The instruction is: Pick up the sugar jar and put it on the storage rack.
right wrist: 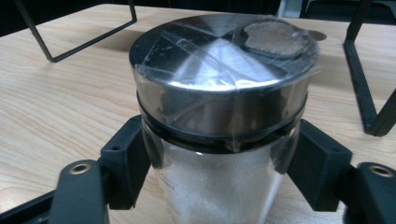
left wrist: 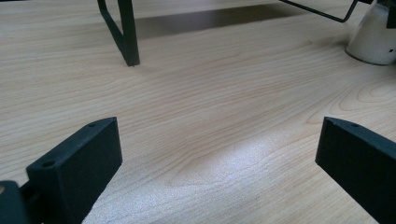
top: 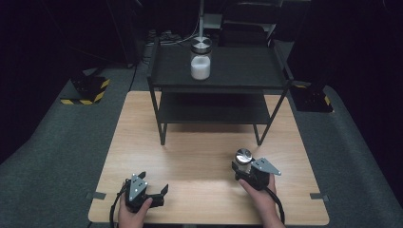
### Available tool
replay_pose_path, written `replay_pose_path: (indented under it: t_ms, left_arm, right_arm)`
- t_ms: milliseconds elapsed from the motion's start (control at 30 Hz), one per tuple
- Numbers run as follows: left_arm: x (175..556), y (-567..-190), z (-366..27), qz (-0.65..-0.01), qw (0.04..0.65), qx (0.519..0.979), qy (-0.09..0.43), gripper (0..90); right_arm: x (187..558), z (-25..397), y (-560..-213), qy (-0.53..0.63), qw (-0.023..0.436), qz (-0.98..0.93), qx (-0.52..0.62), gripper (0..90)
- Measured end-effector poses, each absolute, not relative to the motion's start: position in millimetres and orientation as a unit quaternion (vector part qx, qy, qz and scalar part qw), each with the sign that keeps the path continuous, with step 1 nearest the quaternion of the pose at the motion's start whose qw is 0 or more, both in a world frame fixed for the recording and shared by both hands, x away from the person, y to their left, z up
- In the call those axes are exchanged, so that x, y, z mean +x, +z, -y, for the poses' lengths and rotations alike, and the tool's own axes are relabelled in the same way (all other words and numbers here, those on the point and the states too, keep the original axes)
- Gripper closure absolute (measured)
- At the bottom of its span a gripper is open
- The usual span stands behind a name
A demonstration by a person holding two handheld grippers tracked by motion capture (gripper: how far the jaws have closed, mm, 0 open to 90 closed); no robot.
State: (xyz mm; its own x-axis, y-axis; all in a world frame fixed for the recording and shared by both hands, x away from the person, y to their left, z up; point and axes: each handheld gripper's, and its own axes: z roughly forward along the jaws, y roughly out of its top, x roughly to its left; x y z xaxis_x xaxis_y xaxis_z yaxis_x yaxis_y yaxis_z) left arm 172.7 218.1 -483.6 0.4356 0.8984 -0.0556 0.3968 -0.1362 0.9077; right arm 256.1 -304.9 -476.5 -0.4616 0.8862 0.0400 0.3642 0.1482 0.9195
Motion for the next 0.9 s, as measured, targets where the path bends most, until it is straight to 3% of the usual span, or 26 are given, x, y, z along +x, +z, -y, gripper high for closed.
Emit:
replay_pose_path:
  t_ms: [433,900]
  left_arm:
    - [173,-483,-218,-0.459,0.469,0.706,0.267,0.7]
    - [173,-483,-217,-0.457,0.467,0.708,0.269,0.7]
  right_arm:
    - [248,302,-471,0.48,0.301,-0.701,0.433,30.9]
    - [238,308,-434,0.499,0.304,-0.694,0.42,30.9]
